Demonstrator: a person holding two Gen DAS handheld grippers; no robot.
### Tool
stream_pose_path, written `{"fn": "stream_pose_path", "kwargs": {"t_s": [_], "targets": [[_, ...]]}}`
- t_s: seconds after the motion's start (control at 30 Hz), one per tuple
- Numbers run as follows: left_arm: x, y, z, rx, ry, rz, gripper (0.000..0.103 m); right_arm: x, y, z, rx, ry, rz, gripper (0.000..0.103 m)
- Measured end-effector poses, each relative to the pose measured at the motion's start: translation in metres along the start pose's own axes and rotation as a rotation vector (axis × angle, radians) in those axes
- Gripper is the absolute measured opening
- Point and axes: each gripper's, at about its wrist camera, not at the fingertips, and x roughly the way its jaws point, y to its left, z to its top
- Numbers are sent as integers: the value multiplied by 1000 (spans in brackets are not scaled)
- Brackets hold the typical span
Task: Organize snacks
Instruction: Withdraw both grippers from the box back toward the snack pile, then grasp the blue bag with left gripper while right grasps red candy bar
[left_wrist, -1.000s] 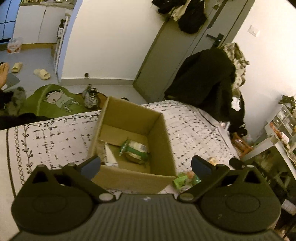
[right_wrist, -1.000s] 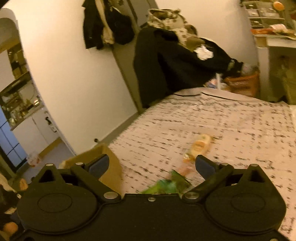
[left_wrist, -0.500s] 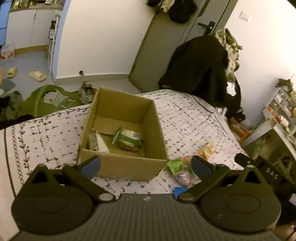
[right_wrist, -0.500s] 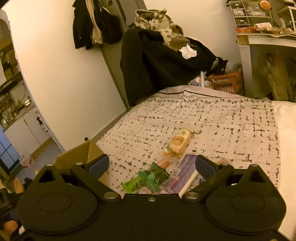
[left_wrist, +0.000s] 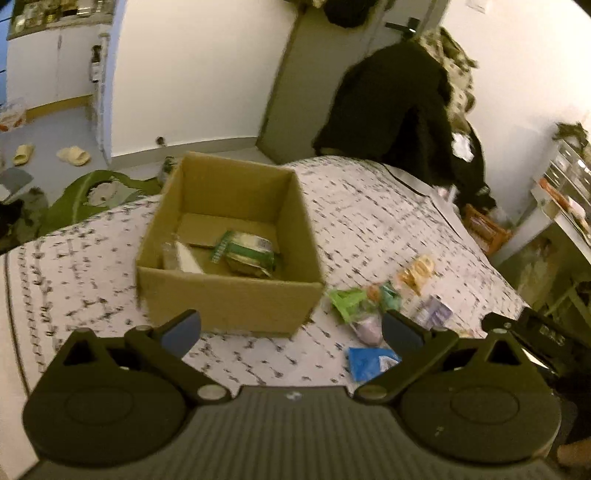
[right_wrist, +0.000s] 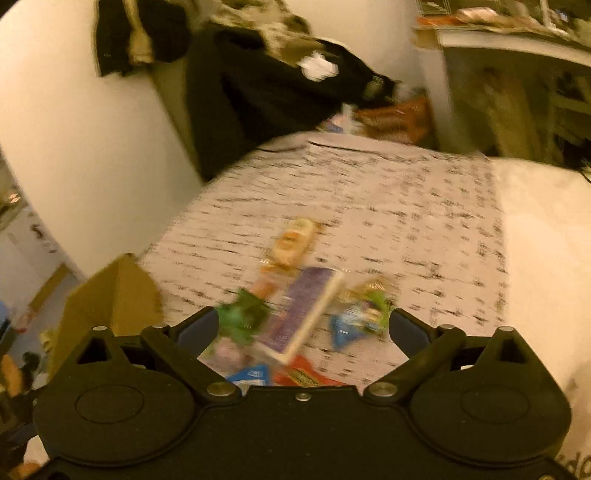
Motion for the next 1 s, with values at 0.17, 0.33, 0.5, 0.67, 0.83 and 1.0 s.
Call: {"fn": "stream_pose_path", "kwargs": {"t_s": [0.17,0.33,0.5,0.67,0.83,1.0], "targets": [[10,-16,-10,34,18,-58,102,8,-17,-1,100,48,23,94],[24,-23,-17,23,37,-100,99,19,-36,-5,211,129,38,83],[41,-34,-25,41,59,-120,94,33,-43,-13,266,210,46,70],[57,-44,-31,71,74,-134,92,41,-49,-17,307,252,57,70],[76,-50,-38,76,107,-133,88,50,-50,-21,333,299,93,68],[92,-52,-43,95,120,-131,86,59,-50,-22,338,317,92,62]]}}
